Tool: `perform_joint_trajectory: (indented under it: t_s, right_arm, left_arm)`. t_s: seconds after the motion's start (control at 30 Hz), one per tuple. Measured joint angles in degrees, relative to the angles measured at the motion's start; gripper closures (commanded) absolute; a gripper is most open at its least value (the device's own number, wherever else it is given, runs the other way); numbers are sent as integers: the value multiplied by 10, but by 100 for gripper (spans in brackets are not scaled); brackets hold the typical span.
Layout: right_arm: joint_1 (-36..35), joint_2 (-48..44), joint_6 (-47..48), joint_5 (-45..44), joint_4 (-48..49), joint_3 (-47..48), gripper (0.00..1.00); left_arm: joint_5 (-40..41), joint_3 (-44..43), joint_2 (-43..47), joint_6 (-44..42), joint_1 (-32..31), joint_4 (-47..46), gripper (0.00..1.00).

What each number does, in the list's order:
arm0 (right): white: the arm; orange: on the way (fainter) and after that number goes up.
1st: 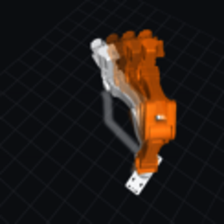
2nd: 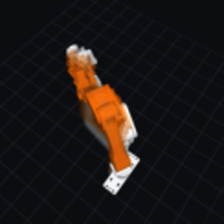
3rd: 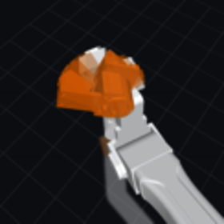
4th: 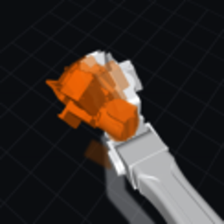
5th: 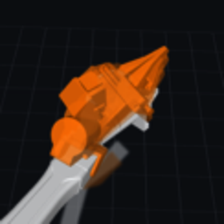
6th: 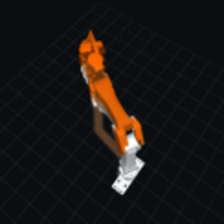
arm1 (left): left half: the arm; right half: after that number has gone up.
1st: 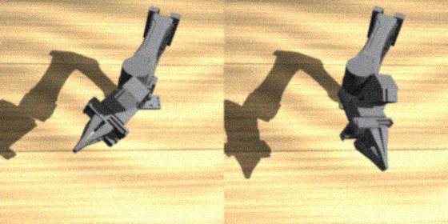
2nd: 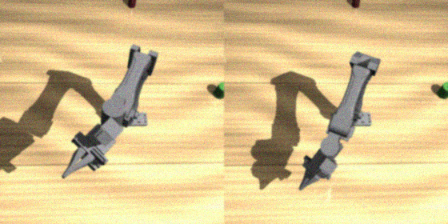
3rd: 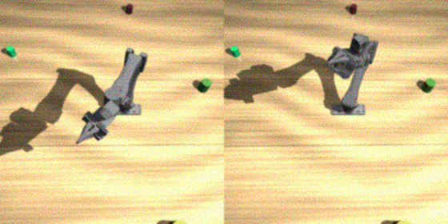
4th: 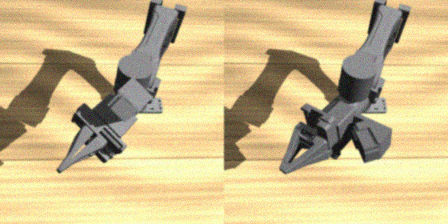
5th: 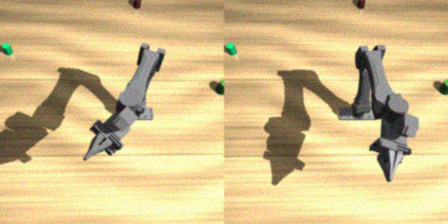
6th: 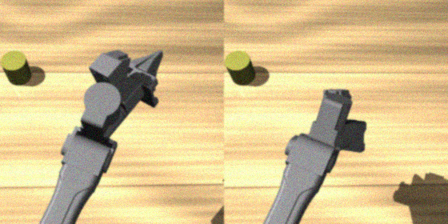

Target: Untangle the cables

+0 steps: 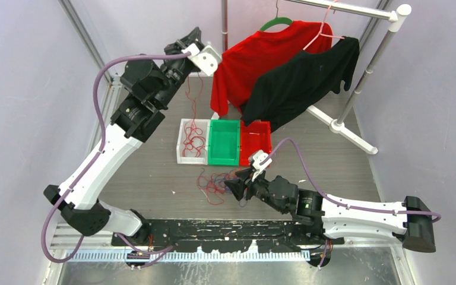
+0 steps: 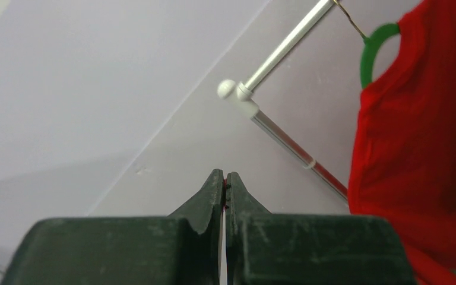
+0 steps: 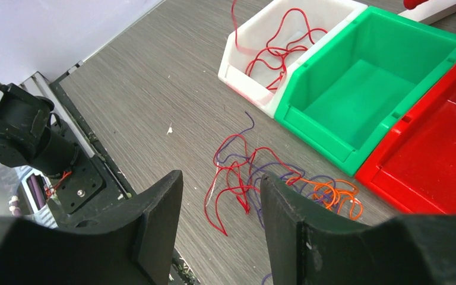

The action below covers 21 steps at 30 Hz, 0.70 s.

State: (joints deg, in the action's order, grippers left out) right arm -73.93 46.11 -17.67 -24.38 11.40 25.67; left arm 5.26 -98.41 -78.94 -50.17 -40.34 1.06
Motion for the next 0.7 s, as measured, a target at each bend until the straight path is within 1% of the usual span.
perform_joint_trajectory:
  t_s: [0.17, 0.3, 0.47, 0.7]
  right_arm:
    - [0, -1, -3, 0, 0, -3, 45]
    - [0, -1, -4, 0, 0, -3, 45]
    - [0, -2, -5, 0, 0, -4, 45]
    - [0, -28, -7, -3, -5, -13, 45]
  left_arm:
    - [10, -96, -36, 0, 0, -7, 100]
    - [12, -126, -37, -1, 0, -20, 100]
    - [12, -109, -30, -4, 0, -23, 100]
    - [14, -18, -17, -13, 2, -23, 100]
